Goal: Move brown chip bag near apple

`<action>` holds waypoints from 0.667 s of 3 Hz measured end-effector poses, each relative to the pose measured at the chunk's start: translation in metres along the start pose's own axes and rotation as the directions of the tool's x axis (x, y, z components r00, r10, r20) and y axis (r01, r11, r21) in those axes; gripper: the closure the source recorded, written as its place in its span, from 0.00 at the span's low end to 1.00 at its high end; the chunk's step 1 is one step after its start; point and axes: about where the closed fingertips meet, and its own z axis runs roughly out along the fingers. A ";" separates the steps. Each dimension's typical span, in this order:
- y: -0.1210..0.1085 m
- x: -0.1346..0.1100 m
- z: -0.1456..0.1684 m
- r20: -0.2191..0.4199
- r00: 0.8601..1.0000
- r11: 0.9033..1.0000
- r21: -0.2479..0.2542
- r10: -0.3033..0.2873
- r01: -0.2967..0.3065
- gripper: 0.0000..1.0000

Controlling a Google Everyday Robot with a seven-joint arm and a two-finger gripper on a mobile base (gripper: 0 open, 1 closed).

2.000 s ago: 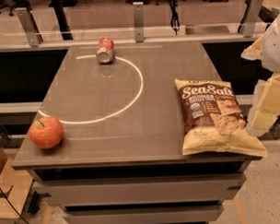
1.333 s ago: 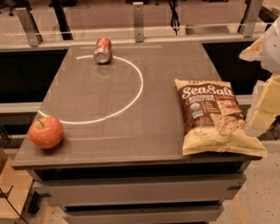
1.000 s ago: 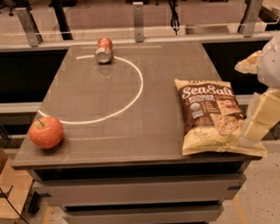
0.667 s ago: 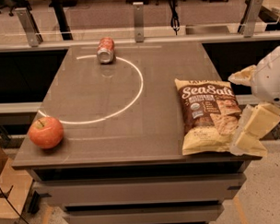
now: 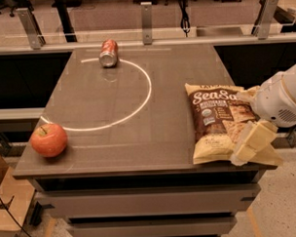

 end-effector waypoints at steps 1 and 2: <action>-0.009 0.010 0.014 -0.024 1.000 1.000 -0.016 0.008 -0.009 0.18; -0.014 0.007 0.008 -0.048 0.999 1.000 0.005 -0.011 0.011 0.41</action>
Offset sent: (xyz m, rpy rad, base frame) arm 0.0175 -0.0130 0.0043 -0.0902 -0.0172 -0.0019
